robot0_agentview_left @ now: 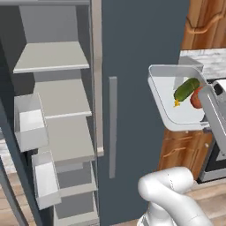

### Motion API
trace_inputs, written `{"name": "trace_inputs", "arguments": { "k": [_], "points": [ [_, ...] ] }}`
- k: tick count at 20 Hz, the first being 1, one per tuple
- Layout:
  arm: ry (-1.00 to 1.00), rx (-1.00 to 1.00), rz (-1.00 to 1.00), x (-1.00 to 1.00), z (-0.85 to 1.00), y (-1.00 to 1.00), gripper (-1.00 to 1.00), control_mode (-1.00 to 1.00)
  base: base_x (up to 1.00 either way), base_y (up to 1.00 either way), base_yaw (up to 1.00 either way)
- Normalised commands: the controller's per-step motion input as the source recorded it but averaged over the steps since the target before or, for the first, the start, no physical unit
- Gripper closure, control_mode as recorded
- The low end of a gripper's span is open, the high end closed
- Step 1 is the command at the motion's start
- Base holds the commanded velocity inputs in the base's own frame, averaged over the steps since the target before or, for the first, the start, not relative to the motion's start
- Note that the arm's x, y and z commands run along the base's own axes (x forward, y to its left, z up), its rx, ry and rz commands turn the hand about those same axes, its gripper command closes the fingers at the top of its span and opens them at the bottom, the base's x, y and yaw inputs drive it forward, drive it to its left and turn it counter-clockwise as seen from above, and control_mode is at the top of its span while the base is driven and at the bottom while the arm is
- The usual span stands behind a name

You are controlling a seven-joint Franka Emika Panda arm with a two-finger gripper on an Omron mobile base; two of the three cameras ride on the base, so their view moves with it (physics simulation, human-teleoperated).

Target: Take the cucumber and squash out of the freezer and place them in the tupperware container on the counter. Then put the tupperware containing the vegetables back in the freezer.

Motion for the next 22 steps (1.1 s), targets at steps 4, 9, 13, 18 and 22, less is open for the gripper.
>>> {"name": "trace_inputs", "arguments": {
  "k": [4, 9, 13, 18, 22],
  "points": [
    [0.00, 0.00, 0.00, 0.00, 0.00, 0.00, 1.00, 1.00, 0.01, 0.74, 0.00],
    [0.00, 0.00, 0.00, 0.00, 0.00, 0.00, 1.00, 1.00, 0.22, 0.63, 0.00],
    [0.00, 0.00, 0.00, 0.00, 0.00, 0.00, 1.00, 1.00, 0.54, 0.36, 0.00],
    [0.00, 0.00, 0.00, 0.00, 0.00, 0.00, 1.00, 1.00, 0.44, 0.08, 0.00],
    [0.00, 0.00, 0.00, 0.00, 0.00, 0.00, 1.00, 1.00, 0.09, 0.21, 0.00]
  ]
}}
